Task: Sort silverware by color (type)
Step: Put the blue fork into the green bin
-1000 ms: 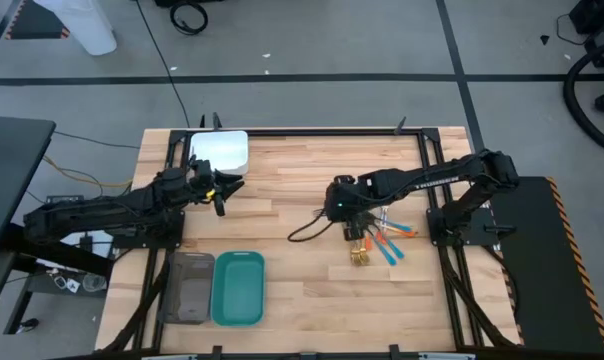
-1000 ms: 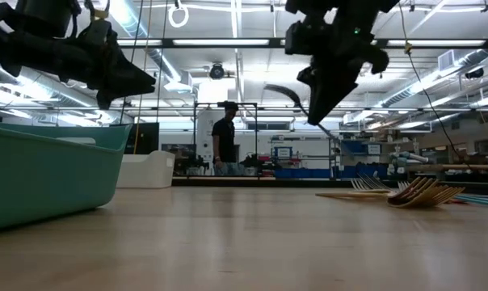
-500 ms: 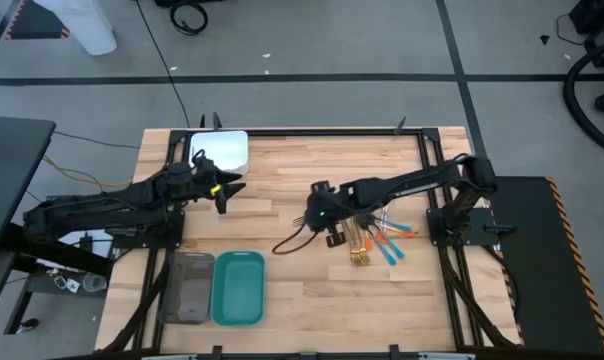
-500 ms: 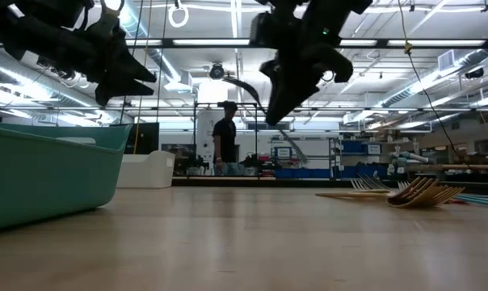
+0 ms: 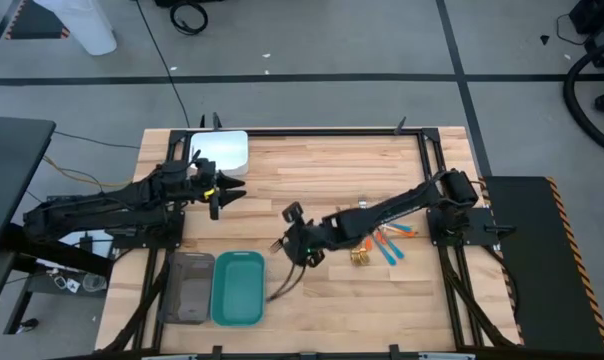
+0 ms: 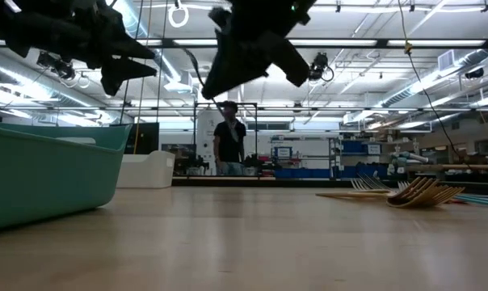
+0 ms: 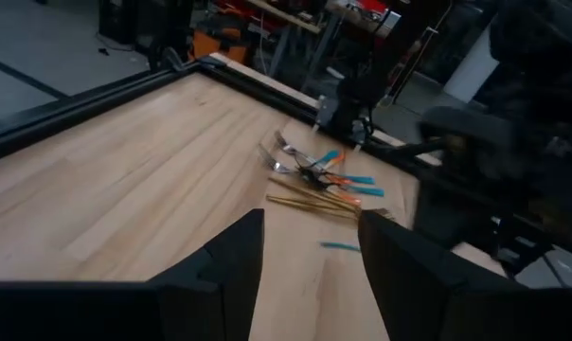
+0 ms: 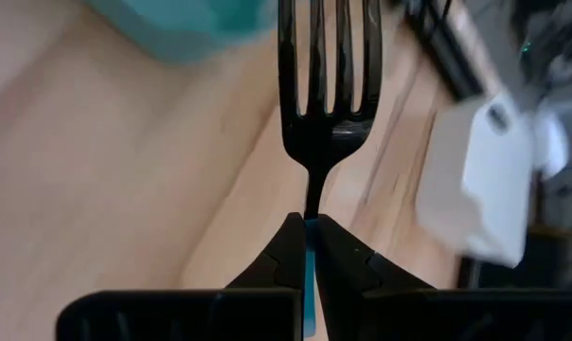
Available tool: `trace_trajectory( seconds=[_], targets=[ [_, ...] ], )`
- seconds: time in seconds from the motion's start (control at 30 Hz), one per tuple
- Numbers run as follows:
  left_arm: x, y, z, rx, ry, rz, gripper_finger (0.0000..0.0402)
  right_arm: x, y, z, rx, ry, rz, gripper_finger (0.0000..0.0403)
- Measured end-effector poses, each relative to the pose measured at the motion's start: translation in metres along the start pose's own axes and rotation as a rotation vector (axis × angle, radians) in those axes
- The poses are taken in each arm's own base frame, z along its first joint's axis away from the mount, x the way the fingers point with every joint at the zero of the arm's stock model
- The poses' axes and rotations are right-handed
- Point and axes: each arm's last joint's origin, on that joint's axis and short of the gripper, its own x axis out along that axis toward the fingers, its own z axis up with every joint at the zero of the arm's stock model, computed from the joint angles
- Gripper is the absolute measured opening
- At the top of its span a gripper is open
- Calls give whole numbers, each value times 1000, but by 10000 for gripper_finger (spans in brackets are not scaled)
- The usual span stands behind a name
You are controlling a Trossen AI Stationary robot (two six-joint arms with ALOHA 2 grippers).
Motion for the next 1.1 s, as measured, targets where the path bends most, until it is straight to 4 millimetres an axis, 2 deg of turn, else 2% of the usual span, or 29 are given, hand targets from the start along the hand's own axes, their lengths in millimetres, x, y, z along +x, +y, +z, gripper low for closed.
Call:
trace_trajectory(
  seconds=[0.33, 0.5, 0.63, 0.77, 0.93, 1.1],
  targets=[
    [-3, -2, 2, -99, -5, -47, 181, -13, 16, 35, -136, -206, -111, 18],
    [-4, -11, -1, -104, 31, -147, 181, -11, 25, 42, -230, -239, -127, 17],
    [-2, -20, -6, -104, 44, -126, 180, -10, 31, 49, -304, -291, -140, 17],
    [-3, -30, -10, -88, 51, -104, 180, -14, 34, 57, -293, -362, -169, 17],
    [-8, -50, -9, -32, 42, -149, 180, -15, 42, 61, -288, -356, -175, 17],
    [-11, -65, -16, 156, 39, -192, 180, -26, 36, 65, -218, -396, -200, 18]
  ],
)
